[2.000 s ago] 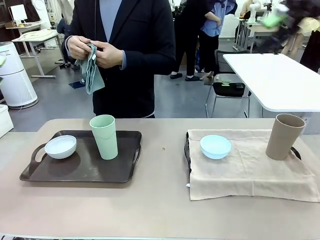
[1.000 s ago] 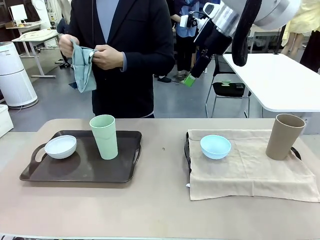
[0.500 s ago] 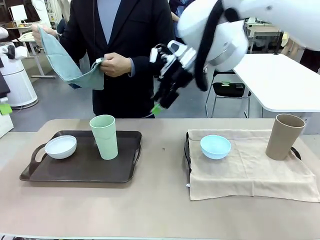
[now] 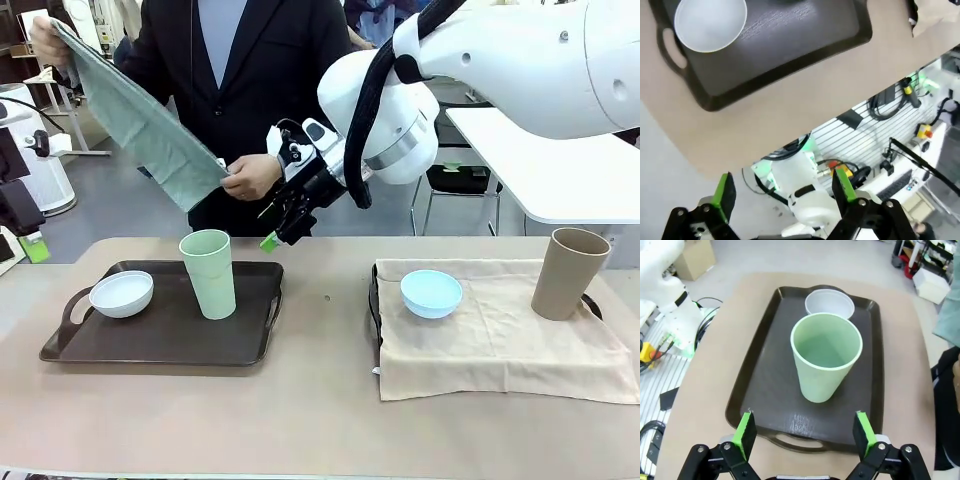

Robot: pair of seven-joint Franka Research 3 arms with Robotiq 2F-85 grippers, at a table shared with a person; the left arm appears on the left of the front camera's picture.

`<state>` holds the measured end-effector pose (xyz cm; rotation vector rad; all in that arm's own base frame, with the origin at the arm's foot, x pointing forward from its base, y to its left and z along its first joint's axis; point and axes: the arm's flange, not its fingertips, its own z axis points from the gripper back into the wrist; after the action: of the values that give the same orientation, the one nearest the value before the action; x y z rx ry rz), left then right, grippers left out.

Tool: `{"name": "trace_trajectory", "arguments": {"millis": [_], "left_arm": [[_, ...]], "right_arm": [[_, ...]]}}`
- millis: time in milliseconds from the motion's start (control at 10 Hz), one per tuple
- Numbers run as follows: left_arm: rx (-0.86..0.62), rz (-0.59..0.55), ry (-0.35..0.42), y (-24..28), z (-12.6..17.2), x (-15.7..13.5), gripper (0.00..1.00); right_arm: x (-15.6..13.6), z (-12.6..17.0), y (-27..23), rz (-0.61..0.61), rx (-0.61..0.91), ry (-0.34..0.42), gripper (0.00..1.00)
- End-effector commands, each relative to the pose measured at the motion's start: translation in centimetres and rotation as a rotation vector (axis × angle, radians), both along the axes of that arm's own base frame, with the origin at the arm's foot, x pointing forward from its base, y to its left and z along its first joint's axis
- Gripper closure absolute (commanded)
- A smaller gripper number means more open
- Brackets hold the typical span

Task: Set up a tray with a mat and arrange the tableware.
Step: Pick up the Picnic Bowl and Reusable plastic cup from the Handle tray in front of the human's position and hold them in the air.

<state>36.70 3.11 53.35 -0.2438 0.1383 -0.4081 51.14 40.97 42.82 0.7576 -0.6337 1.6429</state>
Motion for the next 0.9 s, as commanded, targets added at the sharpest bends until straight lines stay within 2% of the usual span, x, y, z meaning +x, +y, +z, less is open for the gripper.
{"name": "trace_trajectory", "arguments": {"millis": [0,100,200,400,500,700,800], "left_arm": [[0.042,-0.005,0.03,-0.1,1.4,-0.3,0.0],[0.0,0.0,0.0,0.0,0.0,0.0,0.0],[0.048,0.068,-0.058,-0.5,-1.5,1.1,0.0],[0.097,0.144,-0.209,-1.5,-3.5,1.9,0.0],[0.139,0.165,-0.303,-1.7,-4.2,2.5,0.0],[0.238,0.185,-0.435,-1.9,-5.6,3.2,0.0],[0.294,0.178,-0.472,-2.1,-6.4,3.5,0.0]], "right_arm": [[-0.5,1.1,-0.4,0.042,0.0,0.001,0.0],[0.0,0.0,0.0,0.0,0.0,0.0,0.0],[0.5,-1.5,0.9,0.016,0.031,0.016,0.0],[1.0,-3.8,2.3,0.048,0.055,0.029,0.0],[1.5,-4.8,2.5,0.057,0.081,0.034,0.0],[2.1,-6.9,3.5,0.045,0.101,0.036,0.0],[2.3,-7.8,4.0,0.044,0.102,0.019,0.0]]}}
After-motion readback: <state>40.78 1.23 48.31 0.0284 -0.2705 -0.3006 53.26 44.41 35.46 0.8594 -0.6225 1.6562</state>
